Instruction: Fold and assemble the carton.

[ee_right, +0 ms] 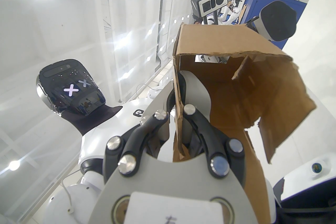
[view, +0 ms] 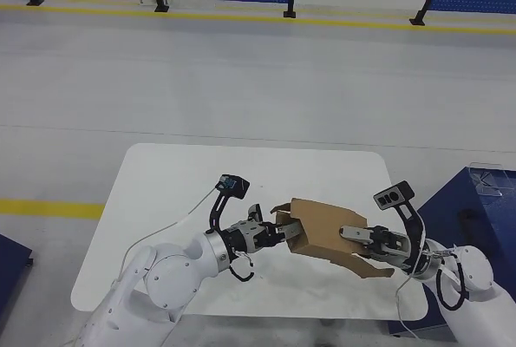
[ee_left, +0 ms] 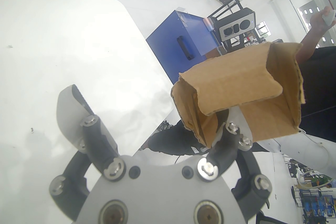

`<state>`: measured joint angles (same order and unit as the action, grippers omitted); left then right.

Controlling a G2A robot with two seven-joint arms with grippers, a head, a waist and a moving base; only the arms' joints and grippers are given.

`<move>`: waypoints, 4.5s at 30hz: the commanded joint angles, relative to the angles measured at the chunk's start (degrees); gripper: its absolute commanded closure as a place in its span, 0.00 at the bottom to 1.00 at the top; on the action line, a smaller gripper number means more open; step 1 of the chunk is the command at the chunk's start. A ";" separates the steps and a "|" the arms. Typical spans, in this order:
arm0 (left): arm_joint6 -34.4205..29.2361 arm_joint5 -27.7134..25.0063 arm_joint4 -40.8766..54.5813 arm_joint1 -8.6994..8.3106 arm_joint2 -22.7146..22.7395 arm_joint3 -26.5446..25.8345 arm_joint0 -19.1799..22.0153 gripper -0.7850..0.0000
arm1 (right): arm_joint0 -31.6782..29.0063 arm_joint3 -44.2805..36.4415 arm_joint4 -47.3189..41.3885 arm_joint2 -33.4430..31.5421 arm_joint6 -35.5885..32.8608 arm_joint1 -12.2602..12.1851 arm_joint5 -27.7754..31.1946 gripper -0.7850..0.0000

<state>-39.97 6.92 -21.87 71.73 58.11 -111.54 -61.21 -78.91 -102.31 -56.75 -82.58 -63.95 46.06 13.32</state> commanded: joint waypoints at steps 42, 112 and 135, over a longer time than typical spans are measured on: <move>11.30 -10.40 10.04 -1.00 13.04 -7.39 -9.64 0.00 | 16.06 25.16 -47.11 21.81 -21.22 11.88 -8.91 1.00; 9.48 -0.95 -1.36 -0.43 5.40 -8.38 -2.70 0.00 | 9.44 13.58 3.35 1.46 -13.46 19.30 13.58 1.00; 9.30 -3.82 -1.52 -0.24 5.85 -10.17 -3.21 0.00 | 8.31 18.85 -7.39 1.48 -18.26 21.71 8.17 1.00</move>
<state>-31.01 3.72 -24.05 71.63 62.68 -120.53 -63.62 -70.89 -85.22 -61.88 -81.48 -81.38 67.65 22.86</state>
